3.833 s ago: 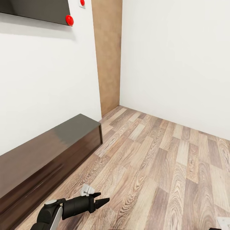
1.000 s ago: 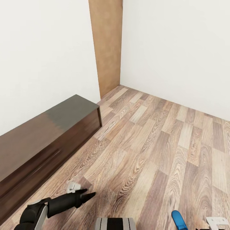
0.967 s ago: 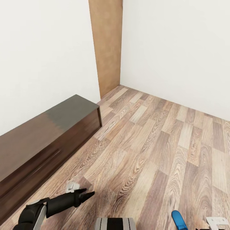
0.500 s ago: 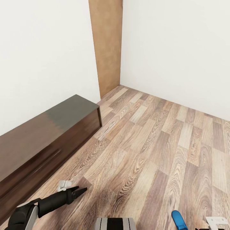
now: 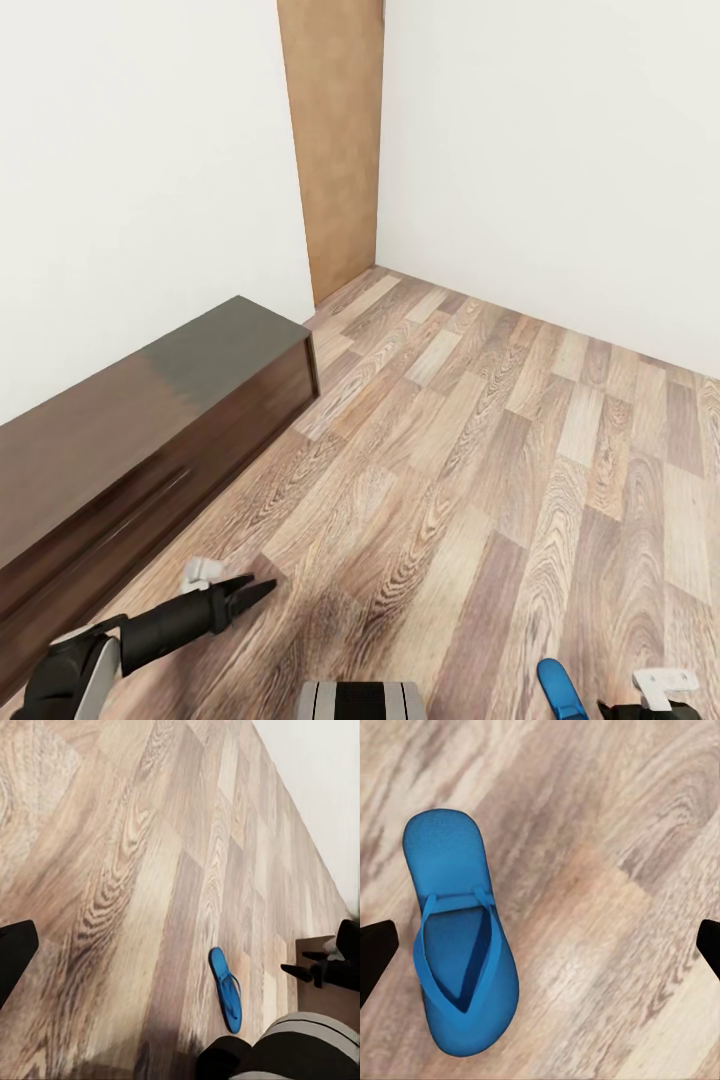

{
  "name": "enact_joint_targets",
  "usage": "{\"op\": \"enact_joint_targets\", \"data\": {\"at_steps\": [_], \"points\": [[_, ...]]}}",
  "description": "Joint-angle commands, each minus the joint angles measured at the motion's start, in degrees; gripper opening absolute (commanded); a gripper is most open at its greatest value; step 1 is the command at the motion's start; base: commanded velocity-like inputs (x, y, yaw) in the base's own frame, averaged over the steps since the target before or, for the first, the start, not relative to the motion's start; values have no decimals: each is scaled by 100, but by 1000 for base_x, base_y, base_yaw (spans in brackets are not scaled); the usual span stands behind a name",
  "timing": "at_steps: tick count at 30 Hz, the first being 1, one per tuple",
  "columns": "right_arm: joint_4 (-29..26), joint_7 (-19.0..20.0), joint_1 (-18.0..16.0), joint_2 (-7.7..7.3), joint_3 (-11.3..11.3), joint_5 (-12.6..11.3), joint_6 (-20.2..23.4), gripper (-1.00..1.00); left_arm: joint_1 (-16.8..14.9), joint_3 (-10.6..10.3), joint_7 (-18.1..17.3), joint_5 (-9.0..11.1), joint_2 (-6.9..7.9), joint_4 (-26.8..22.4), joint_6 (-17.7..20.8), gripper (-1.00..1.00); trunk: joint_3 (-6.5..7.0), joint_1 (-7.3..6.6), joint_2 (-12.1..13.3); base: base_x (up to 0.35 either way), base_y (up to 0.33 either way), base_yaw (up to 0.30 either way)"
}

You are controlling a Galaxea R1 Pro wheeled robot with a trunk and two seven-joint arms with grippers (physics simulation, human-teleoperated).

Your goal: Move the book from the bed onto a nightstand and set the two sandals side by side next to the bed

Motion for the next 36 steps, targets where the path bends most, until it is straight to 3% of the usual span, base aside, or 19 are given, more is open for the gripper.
{"op": "enact_joint_targets", "data": {"at_steps": [1, 8, 14, 32, 33, 36], "points": [[24, 76, -1, 0, -15, 30, -4, 100, -1, 11, -5, 35, 1, -33, 40, 100, -4, -1, -2, 0, 0, 0], [249, 301, -1, -6, -8, 1, -228, 100, 2, 236, -2, 95, 2, -258, 58, 100, -4, -1, -2, 0, 0, 0], [442, 493, -1, -6, -7, -2, -421, 100, 2, 265, -2, 94, 2, -370, 59, 100, -4, -1, -2, 0, 0, 0], [794, 1071, -1, -6, -7, -11, -998, 100, 2, 267, -2, 90, 2, -370, 61, 100, -403, 45, -26, 0, 0, 0], [794, 2891, -1, -6, -7, -11, -2034, 100, 2, 269, -2, 90, 2, -370, 60, 100, -425, 48, -27, 0, 0, 0], [795, 2894, -1, -6, -7, -14, -2034, 100, 2, 269, -2, 90, 2, -370, 62, 100, -491, 56, -31, 0, 0, 0]]}}
